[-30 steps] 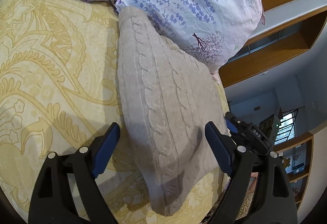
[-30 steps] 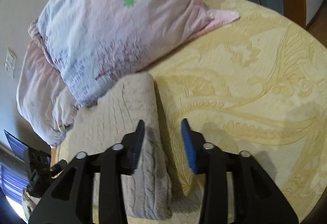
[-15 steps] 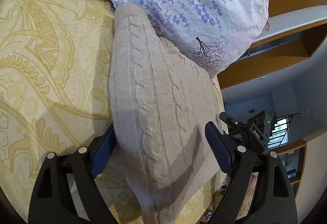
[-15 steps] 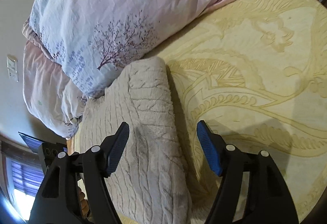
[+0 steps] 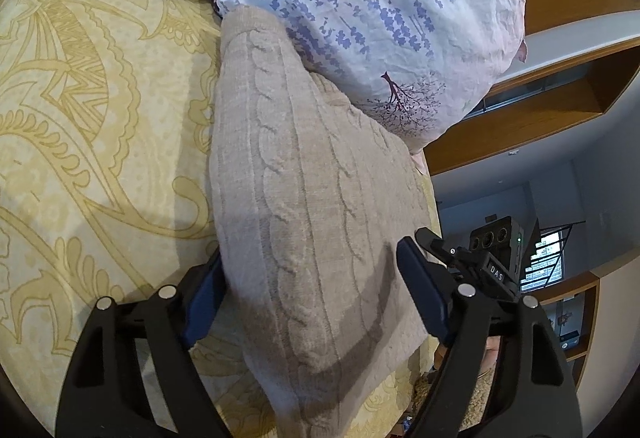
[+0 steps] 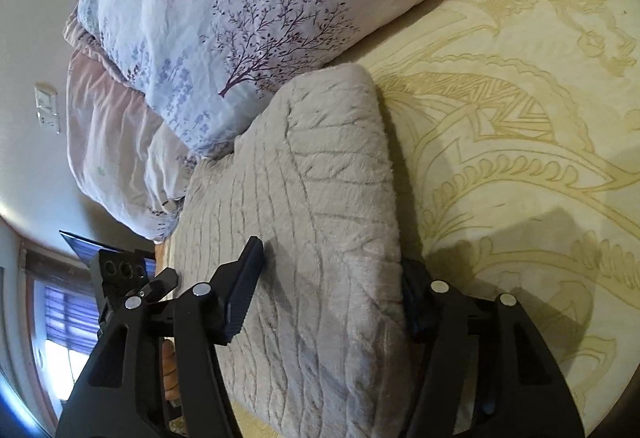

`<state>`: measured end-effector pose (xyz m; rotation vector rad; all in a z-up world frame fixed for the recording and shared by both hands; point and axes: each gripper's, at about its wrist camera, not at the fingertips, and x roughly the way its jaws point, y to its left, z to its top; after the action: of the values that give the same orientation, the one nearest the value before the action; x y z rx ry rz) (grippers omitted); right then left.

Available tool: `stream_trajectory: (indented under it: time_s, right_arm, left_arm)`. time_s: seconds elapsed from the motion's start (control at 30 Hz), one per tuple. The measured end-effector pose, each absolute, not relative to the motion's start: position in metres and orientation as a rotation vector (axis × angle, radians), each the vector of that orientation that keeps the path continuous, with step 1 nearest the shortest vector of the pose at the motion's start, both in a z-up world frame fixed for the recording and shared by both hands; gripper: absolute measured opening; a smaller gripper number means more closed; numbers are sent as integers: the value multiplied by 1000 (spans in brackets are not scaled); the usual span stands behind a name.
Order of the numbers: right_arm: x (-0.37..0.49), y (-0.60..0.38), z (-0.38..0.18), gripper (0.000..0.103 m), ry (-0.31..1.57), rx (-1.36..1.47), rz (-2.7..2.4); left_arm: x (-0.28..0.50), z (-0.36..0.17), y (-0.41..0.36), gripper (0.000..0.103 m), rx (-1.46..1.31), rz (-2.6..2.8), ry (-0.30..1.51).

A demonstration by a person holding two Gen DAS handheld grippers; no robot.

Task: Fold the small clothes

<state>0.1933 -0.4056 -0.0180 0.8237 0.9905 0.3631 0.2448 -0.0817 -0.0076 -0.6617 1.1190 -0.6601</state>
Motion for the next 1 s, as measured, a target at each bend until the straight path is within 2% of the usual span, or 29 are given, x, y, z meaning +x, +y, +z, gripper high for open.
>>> stream_trajectory:
  time_s: [0.1,0.23,0.33,0.4,0.47,0.73,1.0]
  right_arm:
    - [192,-407,-21,54,992,849,386]
    - [190,-407,-25,39,988,887,422]
    - [186,-407,-25,34,972,901,438]
    - [183,-404,-21,33,956,902,443]
    - [179,-399,-13,32,936,888,450]
    - [171,-351,15,29,881,799,509]
    - [187,-266,32,29,783,632,574]
  left_arm:
    - [245,-8,-82,76,-671,-659,1119]
    - [244,-11,-81,71,-689,-664,1122]
    - [243,-11,-76,59,-712,-669,1115]
    - [243,-10,-72,47,-725,-676,1107]
    - [241,-7,-67,43,-740,-691,1096]
    - [224,22,-34,39,-685,-719,1021]
    - [220,46,50,39,-668,-629,935]
